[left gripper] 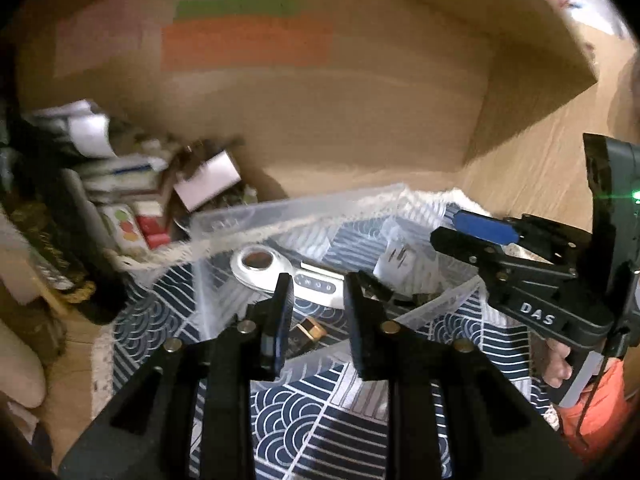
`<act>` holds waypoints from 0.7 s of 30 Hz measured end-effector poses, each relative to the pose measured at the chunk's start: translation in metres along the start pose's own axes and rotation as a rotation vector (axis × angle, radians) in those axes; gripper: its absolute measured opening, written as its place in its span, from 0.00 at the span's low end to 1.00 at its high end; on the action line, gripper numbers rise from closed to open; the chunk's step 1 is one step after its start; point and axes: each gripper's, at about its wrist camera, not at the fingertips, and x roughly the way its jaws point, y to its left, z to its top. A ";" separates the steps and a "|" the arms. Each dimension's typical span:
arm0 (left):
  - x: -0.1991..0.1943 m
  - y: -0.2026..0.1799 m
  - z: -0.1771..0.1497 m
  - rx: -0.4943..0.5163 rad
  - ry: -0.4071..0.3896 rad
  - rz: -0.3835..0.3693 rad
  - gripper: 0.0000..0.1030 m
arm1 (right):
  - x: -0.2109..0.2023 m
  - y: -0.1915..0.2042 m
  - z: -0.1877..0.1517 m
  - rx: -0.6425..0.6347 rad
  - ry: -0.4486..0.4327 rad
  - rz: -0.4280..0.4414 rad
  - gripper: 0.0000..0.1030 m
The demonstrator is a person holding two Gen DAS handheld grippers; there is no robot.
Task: Organize rigid objects
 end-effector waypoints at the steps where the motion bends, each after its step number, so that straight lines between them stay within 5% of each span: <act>1: -0.008 -0.001 0.000 -0.001 -0.019 0.004 0.29 | -0.009 0.002 0.001 -0.002 -0.021 0.002 0.33; 12: -0.104 -0.021 -0.020 -0.011 -0.216 0.061 0.63 | -0.119 0.021 -0.009 0.001 -0.249 0.021 0.69; 21: -0.153 -0.042 -0.040 0.007 -0.332 0.097 0.93 | -0.166 0.033 -0.027 0.016 -0.363 -0.014 1.00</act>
